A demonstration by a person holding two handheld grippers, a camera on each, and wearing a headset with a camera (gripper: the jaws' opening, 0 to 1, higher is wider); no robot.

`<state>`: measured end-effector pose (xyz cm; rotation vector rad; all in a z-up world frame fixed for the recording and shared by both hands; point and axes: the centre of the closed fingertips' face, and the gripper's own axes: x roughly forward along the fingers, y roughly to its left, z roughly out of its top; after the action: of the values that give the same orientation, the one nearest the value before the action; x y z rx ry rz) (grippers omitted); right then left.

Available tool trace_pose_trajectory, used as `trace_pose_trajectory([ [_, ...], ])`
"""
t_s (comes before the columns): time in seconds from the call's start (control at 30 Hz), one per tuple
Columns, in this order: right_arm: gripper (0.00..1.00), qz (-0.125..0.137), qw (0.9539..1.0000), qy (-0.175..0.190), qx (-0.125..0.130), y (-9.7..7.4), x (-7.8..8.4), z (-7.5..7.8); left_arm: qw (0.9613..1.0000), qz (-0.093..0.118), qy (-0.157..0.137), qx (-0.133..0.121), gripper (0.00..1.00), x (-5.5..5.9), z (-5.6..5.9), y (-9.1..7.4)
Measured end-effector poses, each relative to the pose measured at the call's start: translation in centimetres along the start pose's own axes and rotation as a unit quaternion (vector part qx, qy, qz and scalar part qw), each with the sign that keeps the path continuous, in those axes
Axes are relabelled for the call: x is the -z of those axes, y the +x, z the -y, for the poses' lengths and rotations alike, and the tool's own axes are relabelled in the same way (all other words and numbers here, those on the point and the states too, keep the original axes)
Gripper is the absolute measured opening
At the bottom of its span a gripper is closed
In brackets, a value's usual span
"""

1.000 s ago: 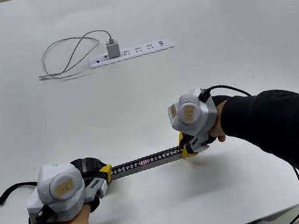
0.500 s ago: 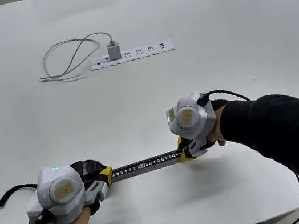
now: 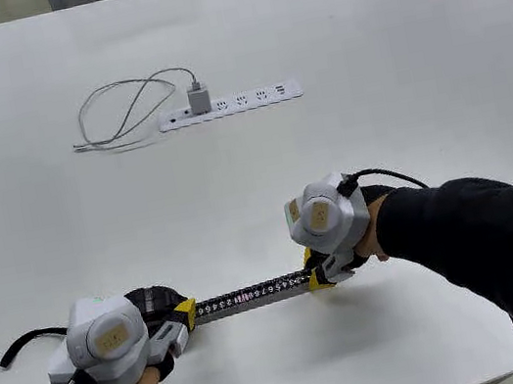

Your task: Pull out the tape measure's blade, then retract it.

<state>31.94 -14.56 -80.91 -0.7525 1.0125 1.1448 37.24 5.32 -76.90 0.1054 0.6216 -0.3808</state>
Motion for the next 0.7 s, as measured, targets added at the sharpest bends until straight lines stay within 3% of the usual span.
trace_pose_trajectory([
  [0.7, 0.10, 0.005, 0.9999, 0.011, 0.002, 0.21, -0.58, -0.02, 0.9999, -0.002, 0.005, 0.009, 0.57, 0.00, 0.00, 0.00],
])
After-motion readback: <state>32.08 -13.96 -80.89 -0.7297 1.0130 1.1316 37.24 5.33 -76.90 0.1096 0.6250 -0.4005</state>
